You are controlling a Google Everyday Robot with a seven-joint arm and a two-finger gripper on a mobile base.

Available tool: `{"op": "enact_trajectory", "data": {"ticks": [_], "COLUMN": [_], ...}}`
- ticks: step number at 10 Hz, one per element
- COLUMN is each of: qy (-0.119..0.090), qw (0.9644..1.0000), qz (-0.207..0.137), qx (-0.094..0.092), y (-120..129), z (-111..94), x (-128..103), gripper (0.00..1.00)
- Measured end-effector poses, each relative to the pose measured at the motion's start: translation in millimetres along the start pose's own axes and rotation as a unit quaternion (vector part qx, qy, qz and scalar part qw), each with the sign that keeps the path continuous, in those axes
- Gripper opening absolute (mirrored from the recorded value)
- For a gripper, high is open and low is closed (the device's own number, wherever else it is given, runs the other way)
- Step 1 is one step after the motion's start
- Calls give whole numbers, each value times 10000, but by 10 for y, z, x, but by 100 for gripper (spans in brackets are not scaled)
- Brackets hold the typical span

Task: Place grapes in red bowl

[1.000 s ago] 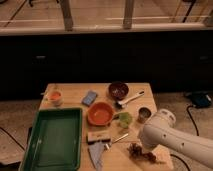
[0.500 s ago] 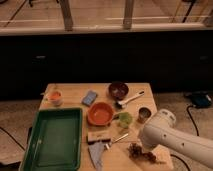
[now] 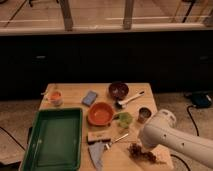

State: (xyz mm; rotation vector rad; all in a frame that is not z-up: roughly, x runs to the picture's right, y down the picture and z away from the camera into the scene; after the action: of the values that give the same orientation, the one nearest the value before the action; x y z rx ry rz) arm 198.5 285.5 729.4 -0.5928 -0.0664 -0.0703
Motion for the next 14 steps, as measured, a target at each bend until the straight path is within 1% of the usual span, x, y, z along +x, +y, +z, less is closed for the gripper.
{"op": "enact_trajectory", "data": {"ticks": [1,2,3,4,5,6,8,9,10,11,13,14], "qy": [2,-7,-25,-34,-40,-54,-93,-88,-93,-97,-145,-150], "qw": [10000,10000,10000,10000,9999,9999,9999,9998,9998,9998,9997,9997], "qz": [13,35,59,73,96,106,144,158,172,180,204,211], "qx": [25,42,34,5,13,18,15,35,43,33,-5,6], "y": [-17,-35,-36,-16,-17,-28,-15,-38,-54,-36,33,45], "z": [-26,-60,-65,-28,17,19,-29,-42,-50,-32,69,88], "x": [-5,-13,-15,-9,-5,-13,-1,-15,-27,-12,10,25], "gripper": [45,40,39,44,51,53,53,51,46,48,61,64]}}
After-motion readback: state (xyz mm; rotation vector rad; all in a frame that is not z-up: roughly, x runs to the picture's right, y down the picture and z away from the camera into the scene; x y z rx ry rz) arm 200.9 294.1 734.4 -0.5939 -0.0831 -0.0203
